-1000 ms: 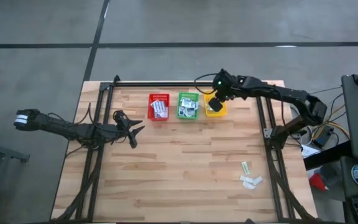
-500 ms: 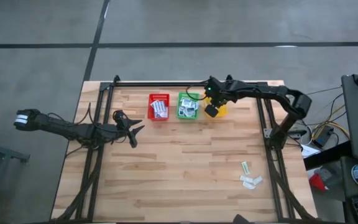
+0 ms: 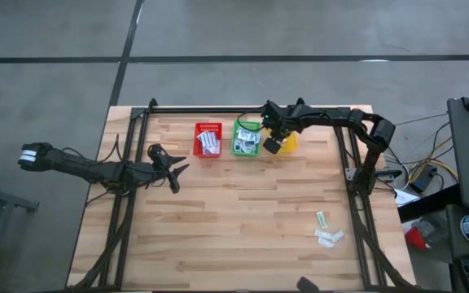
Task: Pick & Place First Aid Supplies
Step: Put the green bandage into the yellow basket
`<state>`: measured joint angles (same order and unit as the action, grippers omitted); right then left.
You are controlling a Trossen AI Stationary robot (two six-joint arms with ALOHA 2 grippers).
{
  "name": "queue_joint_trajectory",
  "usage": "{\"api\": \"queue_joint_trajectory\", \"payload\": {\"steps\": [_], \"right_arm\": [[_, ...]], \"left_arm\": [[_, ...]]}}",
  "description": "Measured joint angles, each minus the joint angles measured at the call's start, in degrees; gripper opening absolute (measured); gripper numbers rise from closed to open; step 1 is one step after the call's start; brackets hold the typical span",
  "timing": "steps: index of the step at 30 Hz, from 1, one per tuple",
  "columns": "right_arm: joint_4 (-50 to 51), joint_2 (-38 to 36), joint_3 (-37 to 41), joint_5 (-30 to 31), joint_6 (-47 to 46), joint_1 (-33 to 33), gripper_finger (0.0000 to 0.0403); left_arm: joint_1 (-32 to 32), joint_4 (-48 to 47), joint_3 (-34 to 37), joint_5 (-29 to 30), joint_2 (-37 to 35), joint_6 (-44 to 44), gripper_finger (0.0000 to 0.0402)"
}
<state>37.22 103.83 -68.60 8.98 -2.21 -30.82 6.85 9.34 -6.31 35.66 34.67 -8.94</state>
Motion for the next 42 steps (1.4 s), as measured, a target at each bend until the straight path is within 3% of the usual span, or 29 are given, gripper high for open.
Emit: {"api": "queue_joint_trajectory", "payload": {"steps": [15,20,24,30,42], "right_arm": [[0.70,-0.17,-2.27,-1.59,2.08,-0.21,0.0112],[7.69,-0.17,-5.34,-1.53,2.40,-0.23,0.0129],[16.05,-1.17,-8.34,-1.54,3.50,0.64,0.0125],[20.83,-8.03,-9.23,-1.74,3.59,4.89,0.0103],[22.87,-26.59,0.46,-2.49,-10.59,14.74,0.0066]], "left_arm": [[-0.01,-0.02,0.01,0.01,-0.02,0.01,0.0133],[0.00,-0.02,0.02,0.02,0.00,0.01,0.0133],[0.00,-0.02,0.02,0.00,-0.01,-0.01,0.0133],[0.00,-0.04,0.02,0.00,0.00,-0.03,0.0133],[-0.02,-0.19,0.00,0.01,-0.01,-0.05,0.0133]]}}
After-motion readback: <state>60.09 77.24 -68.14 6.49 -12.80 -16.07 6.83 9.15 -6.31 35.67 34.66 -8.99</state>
